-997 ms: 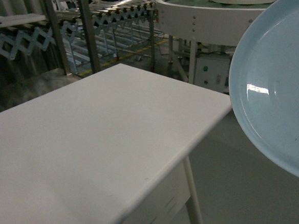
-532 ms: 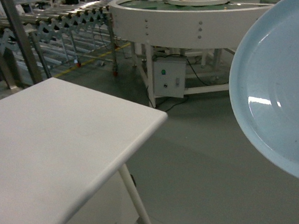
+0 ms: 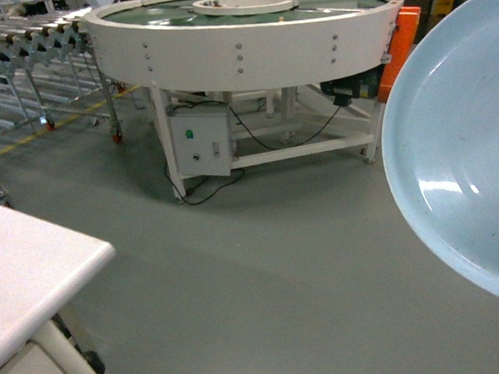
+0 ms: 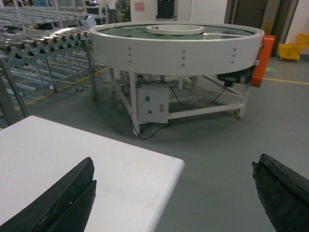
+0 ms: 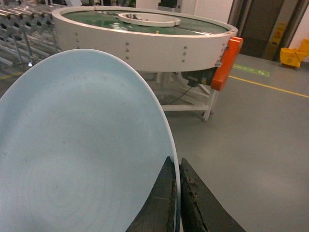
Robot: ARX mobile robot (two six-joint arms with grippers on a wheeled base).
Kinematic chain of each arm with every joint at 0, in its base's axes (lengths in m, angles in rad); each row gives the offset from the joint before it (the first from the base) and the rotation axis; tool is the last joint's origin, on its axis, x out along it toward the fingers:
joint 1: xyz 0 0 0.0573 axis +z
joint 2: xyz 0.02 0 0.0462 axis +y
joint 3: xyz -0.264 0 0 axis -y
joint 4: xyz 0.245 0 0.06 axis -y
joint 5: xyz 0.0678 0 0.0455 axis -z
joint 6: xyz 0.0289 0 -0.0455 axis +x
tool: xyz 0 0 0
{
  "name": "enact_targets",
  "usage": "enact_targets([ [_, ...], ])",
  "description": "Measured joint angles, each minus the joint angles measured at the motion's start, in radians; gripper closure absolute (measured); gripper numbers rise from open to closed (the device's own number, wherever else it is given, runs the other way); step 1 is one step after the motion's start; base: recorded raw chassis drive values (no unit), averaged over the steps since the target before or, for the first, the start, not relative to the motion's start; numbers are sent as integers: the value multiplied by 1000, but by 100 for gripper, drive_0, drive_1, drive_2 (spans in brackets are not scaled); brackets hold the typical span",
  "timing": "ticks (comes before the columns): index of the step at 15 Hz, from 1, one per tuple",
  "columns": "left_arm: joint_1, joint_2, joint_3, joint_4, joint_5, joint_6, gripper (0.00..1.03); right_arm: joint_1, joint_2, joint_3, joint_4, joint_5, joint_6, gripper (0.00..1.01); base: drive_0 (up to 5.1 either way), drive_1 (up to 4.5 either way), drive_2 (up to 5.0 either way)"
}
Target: Place blue tray on left shelf second layer neatly
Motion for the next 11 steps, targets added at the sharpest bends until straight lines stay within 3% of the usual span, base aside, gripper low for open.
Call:
enact_targets([
  [9, 0, 0, 0, 4, -1, 0, 5, -2, 0, 0, -2, 0, 0, 99, 253, -91, -606],
  [11, 1, 0, 0, 4, 4, 0, 5, -2, 0, 0, 4, 3, 0, 99, -170, -170, -170],
])
